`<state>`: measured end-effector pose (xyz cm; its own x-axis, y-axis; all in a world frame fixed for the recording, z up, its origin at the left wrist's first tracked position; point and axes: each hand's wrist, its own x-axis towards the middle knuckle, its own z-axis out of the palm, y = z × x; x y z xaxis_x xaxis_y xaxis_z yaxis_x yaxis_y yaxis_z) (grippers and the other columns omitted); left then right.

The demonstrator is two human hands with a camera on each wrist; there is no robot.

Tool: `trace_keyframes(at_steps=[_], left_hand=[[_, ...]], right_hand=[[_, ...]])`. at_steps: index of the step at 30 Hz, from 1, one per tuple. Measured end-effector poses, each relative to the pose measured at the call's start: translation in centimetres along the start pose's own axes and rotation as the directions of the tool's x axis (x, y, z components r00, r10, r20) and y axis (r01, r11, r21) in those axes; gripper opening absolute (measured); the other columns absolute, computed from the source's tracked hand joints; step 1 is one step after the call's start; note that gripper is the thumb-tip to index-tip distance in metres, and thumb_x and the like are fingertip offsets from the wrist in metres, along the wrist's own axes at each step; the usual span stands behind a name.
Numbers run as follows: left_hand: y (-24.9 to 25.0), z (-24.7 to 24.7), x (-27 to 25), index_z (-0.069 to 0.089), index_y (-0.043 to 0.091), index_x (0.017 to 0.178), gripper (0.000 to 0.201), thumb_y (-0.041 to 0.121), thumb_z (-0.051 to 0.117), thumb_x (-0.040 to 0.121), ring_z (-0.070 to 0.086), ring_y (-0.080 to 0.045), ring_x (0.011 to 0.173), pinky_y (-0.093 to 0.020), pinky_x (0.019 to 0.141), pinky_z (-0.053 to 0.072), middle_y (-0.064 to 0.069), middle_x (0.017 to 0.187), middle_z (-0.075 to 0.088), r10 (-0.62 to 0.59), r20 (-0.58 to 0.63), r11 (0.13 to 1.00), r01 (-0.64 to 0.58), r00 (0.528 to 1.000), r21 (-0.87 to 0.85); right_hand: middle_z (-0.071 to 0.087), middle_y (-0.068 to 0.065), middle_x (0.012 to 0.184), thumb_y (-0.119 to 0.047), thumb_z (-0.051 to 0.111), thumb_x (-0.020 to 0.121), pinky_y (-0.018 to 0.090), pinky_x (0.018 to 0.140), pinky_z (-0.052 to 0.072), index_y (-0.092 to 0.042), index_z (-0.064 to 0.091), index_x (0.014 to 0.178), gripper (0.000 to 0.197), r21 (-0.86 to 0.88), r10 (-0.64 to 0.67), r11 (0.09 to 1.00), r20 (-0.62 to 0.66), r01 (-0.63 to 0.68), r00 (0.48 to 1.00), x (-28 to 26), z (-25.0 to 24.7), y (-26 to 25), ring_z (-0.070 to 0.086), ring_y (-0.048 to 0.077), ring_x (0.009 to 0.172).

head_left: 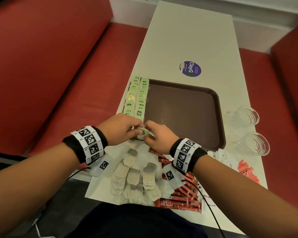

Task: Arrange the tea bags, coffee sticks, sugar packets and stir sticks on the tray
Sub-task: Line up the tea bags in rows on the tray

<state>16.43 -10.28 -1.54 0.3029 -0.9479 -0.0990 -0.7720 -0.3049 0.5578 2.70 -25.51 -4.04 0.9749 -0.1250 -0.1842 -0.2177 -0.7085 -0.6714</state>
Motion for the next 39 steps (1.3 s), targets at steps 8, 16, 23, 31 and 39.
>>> trace_keyframes(at_steps=[8,16,23,31,39], left_hand=[[-1.3,0.7,2.4,0.068,0.023,0.105,0.013,0.028,0.057,0.099,0.053,-0.017,0.074,-0.027,0.065,0.035,0.01,0.075,0.058,-0.154,-0.045,0.984,0.157,0.987,0.082],[-3.3,1.4,6.4,0.067,0.022,0.12,0.027,0.035,0.055,0.099,0.062,-0.024,0.106,-0.033,0.087,0.047,-0.002,0.115,0.069,-0.316,-0.03,0.928,0.315,0.948,0.2],[-3.4,1.9,8.1,0.058,0.025,0.112,0.026,0.036,0.067,0.09,0.058,-0.023,0.098,-0.037,0.082,0.047,0.002,0.109,0.056,-0.332,-0.104,0.903,0.347,0.938,0.253],[-2.6,3.4,7.4,0.059,0.027,0.107,0.036,0.052,0.069,0.082,0.056,-0.023,0.099,-0.037,0.081,0.049,0.002,0.108,0.054,-0.238,0.019,0.899,0.212,0.971,0.383],[-2.7,2.6,7.4,0.06,0.028,0.108,0.033,0.052,0.066,0.086,0.055,-0.02,0.101,-0.034,0.081,0.047,0.004,0.108,0.056,-0.226,0.037,0.915,0.199,0.973,0.351]], right_hand=[[0.061,-0.001,0.077,-0.025,0.056,0.095,0.031,0.057,0.046,-0.022,0.049,0.101,0.009,-0.022,0.098,0.995,-0.035,-0.099,0.995,1.3,-0.3,1.0,0.057,0.019,0.062],[0.054,0.005,0.074,-0.008,0.052,0.089,0.033,0.055,0.041,-0.013,0.039,0.1,0.018,0.134,0.198,0.973,-0.05,-0.19,0.979,1.0,-0.9,1.6,0.048,0.019,0.057],[0.046,0.002,0.072,-0.006,0.05,0.089,0.03,0.053,0.037,-0.016,0.032,0.092,0.021,0.196,0.212,0.961,-0.082,-0.193,0.974,0.7,-0.8,2.0,0.041,0.017,0.055],[0.047,-0.003,0.067,-0.012,0.053,0.091,0.031,0.056,0.036,-0.018,0.041,0.077,0.019,0.161,0.205,0.968,-0.078,-0.19,0.976,0.6,-1.0,2.4,0.041,0.014,0.058],[0.059,-0.003,0.076,-0.014,0.058,0.089,0.032,0.06,0.047,-0.014,0.057,0.087,0.003,0.186,0.218,0.962,-0.074,-0.202,0.973,0.7,-1.4,2.4,0.053,0.015,0.066]])
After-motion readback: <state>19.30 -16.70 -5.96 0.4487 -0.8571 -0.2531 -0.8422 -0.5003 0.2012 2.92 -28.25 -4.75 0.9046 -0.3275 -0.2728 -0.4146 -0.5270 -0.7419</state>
